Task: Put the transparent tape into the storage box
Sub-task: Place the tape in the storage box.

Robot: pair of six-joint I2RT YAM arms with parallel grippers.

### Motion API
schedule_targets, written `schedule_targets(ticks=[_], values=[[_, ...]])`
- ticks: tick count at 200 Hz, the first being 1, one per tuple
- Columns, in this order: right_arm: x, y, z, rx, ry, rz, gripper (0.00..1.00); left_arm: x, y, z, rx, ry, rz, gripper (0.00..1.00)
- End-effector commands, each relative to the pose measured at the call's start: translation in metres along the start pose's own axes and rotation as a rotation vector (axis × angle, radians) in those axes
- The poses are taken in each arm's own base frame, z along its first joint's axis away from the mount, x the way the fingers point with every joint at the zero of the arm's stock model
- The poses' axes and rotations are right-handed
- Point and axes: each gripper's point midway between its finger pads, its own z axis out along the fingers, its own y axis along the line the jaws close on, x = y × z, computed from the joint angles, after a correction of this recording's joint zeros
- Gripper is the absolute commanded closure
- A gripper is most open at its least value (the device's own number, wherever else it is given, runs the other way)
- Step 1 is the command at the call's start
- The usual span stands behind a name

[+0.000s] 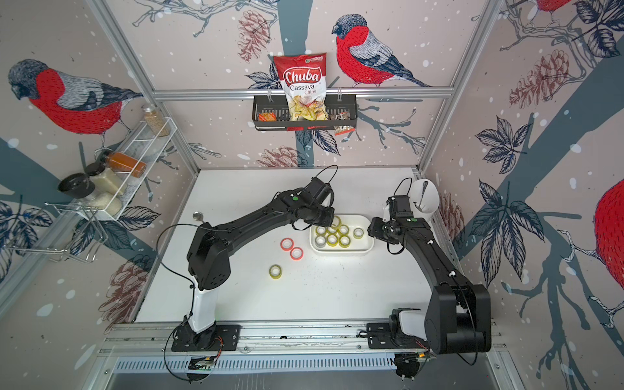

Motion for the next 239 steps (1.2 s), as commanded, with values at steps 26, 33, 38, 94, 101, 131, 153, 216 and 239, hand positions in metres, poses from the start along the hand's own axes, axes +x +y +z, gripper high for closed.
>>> schedule_targets(ticks=[26, 33, 38, 94, 101, 131, 153, 216, 239], values=[[-0.001, -0.003, -0.001, -0.011, -0.009, 0.026, 0.45, 0.002, -0.022, 0.027, 0.045, 0.049, 0.038, 0.85], [-0.001, -0.003, -0.002, -0.011, -0.011, 0.027, 0.45, 0.002, -0.025, 0.030, 0.052, 0.053, 0.041, 0.85], [-0.001, -0.002, -0.002, -0.014, -0.013, 0.027, 0.45, 0.002, -0.028, 0.034, 0.058, 0.055, 0.042, 0.85], [0.009, -0.007, 0.007, -0.024, 0.010, 0.052, 0.45, 0.002, -0.043, 0.063, 0.118, 0.068, 0.040, 0.84], [0.010, -0.007, 0.008, -0.026, 0.011, 0.052, 0.45, 0.002, -0.044, 0.066, 0.122, 0.067, 0.039, 0.84], [0.009, -0.006, 0.010, -0.034, 0.010, 0.050, 0.46, 0.005, -0.042, 0.079, 0.121, 0.080, 0.028, 0.84], [0.010, -0.003, 0.010, -0.055, 0.014, 0.051, 0.47, 0.009, -0.041, 0.090, 0.128, 0.089, 0.025, 0.84], [0.009, -0.001, 0.009, -0.062, 0.008, 0.050, 0.47, 0.003, -0.044, 0.107, 0.142, 0.071, 0.021, 0.83], [0.009, -0.001, 0.009, -0.062, 0.007, 0.045, 0.47, 0.002, -0.044, 0.111, 0.147, 0.064, 0.015, 0.81]])
